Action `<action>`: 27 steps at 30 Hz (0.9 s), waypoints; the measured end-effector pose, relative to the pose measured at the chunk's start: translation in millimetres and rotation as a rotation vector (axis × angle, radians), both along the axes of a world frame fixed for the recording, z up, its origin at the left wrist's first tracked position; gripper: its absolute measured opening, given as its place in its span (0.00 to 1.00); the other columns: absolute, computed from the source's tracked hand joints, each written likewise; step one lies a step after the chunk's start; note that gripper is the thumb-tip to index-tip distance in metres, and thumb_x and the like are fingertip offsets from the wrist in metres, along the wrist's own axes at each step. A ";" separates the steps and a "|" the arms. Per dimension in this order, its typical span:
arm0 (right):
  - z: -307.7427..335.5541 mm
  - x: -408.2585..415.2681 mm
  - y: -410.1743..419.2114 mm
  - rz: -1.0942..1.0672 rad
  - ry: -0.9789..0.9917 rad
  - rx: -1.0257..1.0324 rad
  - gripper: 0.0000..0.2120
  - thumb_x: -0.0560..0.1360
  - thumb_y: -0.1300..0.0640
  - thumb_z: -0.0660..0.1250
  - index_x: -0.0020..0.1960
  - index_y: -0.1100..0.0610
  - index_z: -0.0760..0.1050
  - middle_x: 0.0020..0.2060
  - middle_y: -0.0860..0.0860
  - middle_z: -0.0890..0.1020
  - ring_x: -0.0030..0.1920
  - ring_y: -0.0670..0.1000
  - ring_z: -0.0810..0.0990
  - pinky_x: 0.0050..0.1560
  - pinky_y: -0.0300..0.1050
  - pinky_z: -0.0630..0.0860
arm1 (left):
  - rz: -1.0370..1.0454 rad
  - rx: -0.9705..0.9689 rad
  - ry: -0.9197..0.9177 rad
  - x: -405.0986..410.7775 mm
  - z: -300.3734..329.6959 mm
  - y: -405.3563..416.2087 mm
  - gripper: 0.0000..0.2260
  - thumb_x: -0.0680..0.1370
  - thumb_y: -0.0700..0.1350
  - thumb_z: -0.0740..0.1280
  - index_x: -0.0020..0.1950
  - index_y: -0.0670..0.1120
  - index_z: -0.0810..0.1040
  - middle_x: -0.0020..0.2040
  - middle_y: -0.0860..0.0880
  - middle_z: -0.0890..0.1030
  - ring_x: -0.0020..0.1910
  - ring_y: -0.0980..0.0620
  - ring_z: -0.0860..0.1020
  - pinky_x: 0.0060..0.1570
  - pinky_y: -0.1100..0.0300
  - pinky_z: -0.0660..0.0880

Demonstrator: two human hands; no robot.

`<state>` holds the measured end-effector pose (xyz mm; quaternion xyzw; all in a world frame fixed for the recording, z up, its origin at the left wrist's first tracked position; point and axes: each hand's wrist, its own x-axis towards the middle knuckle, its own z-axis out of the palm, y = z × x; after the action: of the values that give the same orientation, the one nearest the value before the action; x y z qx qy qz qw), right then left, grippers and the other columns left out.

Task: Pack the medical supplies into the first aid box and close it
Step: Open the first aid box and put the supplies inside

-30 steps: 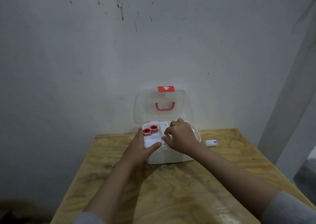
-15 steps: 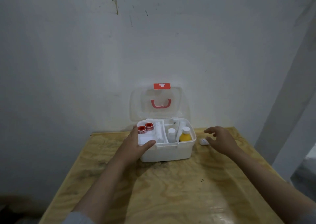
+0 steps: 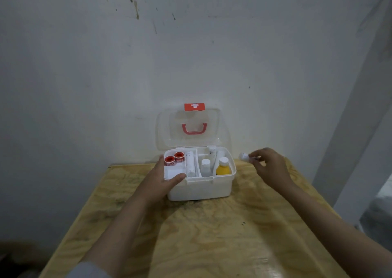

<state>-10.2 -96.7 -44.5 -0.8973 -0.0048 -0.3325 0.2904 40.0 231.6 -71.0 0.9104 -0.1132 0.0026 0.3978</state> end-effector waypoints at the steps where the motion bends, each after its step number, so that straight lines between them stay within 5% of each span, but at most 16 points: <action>1: 11.3 -2.9 9.4 0.031 -0.059 0.015 0.03 0.69 0.63 0.73 0.43 0.59 0.82 0.37 0.51 0.80 0.35 0.44 0.78 0.39 0.29 0.72 | 0.001 -0.004 0.003 -0.1 0.1 0.3 0.51 0.59 0.79 0.61 0.76 0.59 0.51 0.75 0.56 0.64 0.71 0.49 0.67 0.63 0.44 0.72; 6: 59.7 -8.0 76.3 0.277 -0.092 0.011 0.05 0.69 0.61 0.73 0.45 0.57 0.83 0.39 0.48 0.80 0.37 0.37 0.77 0.41 0.24 0.71 | -0.010 -0.049 0.012 -3.6 2.5 0.0 0.48 0.59 0.78 0.63 0.74 0.61 0.53 0.74 0.56 0.66 0.70 0.49 0.68 0.61 0.47 0.74; 13: 71.1 20.5 159.3 0.410 0.306 -0.265 0.10 0.72 0.60 0.70 0.53 0.59 0.82 0.50 0.55 0.84 0.39 0.44 0.74 0.45 0.36 0.71 | -0.005 -0.070 0.018 -9.1 5.6 -2.2 0.51 0.57 0.79 0.62 0.75 0.60 0.52 0.75 0.54 0.64 0.71 0.47 0.67 0.62 0.47 0.73; 16: 68.2 36.8 173.6 0.456 0.405 -0.354 0.10 0.70 0.61 0.72 0.51 0.59 0.83 0.49 0.55 0.85 0.34 0.43 0.74 0.40 0.33 0.69 | -0.037 -0.104 -0.004 -10.0 5.2 -0.6 0.45 0.62 0.75 0.64 0.74 0.60 0.53 0.74 0.56 0.66 0.70 0.49 0.67 0.62 0.51 0.71; 20: 64.5 47.4 179.2 0.485 0.496 -0.421 0.10 0.71 0.61 0.71 0.53 0.58 0.82 0.50 0.56 0.85 0.45 0.51 0.81 0.48 0.40 0.75 | -0.057 -0.130 -0.026 -12.5 7.3 -0.2 0.35 0.66 0.71 0.67 0.68 0.67 0.56 0.64 0.63 0.70 0.63 0.55 0.72 0.56 0.56 0.73; 23: 60.1 51.7 172.3 0.433 0.414 -0.332 0.11 0.72 0.58 0.70 0.54 0.57 0.82 0.51 0.54 0.85 0.47 0.51 0.82 0.53 0.44 0.78 | -0.045 -0.113 -0.010 -13.1 8.3 -0.5 0.37 0.66 0.71 0.66 0.70 0.66 0.55 0.60 0.64 0.69 0.64 0.53 0.71 0.59 0.51 0.74; 27: 67.1 58.8 150.6 0.266 0.032 -0.165 0.13 0.73 0.58 0.68 0.58 0.58 0.79 0.53 0.55 0.82 0.50 0.53 0.80 0.51 0.48 0.78 | -0.035 -0.090 -0.002 -11.3 6.6 -0.1 0.40 0.62 0.76 0.64 0.70 0.66 0.56 0.68 0.61 0.71 0.68 0.50 0.70 0.63 0.43 0.71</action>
<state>48.6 53.9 22.6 -0.9146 -0.1464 -0.2753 0.2574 28.6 231.5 -64.5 0.8895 -0.1290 0.0015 0.4383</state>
